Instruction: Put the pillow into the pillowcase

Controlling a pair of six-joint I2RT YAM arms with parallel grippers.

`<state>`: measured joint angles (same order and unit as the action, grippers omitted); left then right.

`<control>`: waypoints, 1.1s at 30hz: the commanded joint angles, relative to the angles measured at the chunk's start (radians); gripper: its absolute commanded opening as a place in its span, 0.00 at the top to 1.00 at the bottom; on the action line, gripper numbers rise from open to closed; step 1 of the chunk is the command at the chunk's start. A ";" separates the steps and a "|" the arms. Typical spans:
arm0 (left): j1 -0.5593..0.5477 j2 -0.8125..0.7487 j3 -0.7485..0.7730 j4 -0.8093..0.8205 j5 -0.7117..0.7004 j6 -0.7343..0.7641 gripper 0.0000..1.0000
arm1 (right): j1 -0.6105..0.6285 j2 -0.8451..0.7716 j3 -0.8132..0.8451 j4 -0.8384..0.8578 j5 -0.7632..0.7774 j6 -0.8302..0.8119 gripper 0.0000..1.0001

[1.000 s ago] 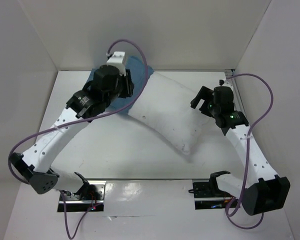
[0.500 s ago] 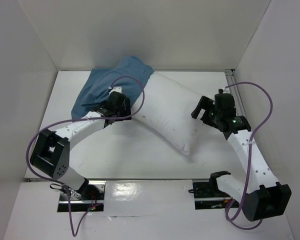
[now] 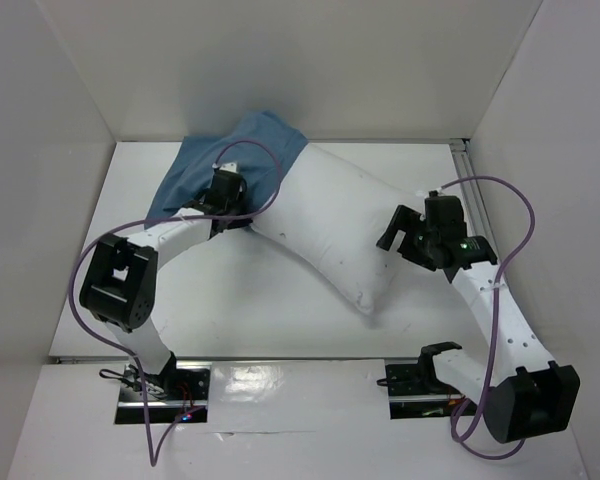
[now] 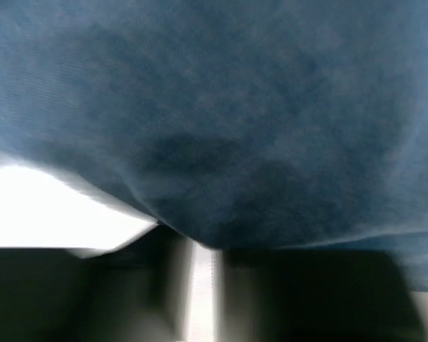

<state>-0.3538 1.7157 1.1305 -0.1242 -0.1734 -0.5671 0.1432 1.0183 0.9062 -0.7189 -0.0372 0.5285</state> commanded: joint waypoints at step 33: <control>-0.203 0.073 0.845 -0.288 0.495 0.003 1.00 | 0.136 0.381 0.227 0.563 -0.203 0.108 1.00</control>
<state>-0.5388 1.8019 1.7790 -0.4511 0.0914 -0.5720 0.2722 1.3849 0.9989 -0.3294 -0.1715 0.6949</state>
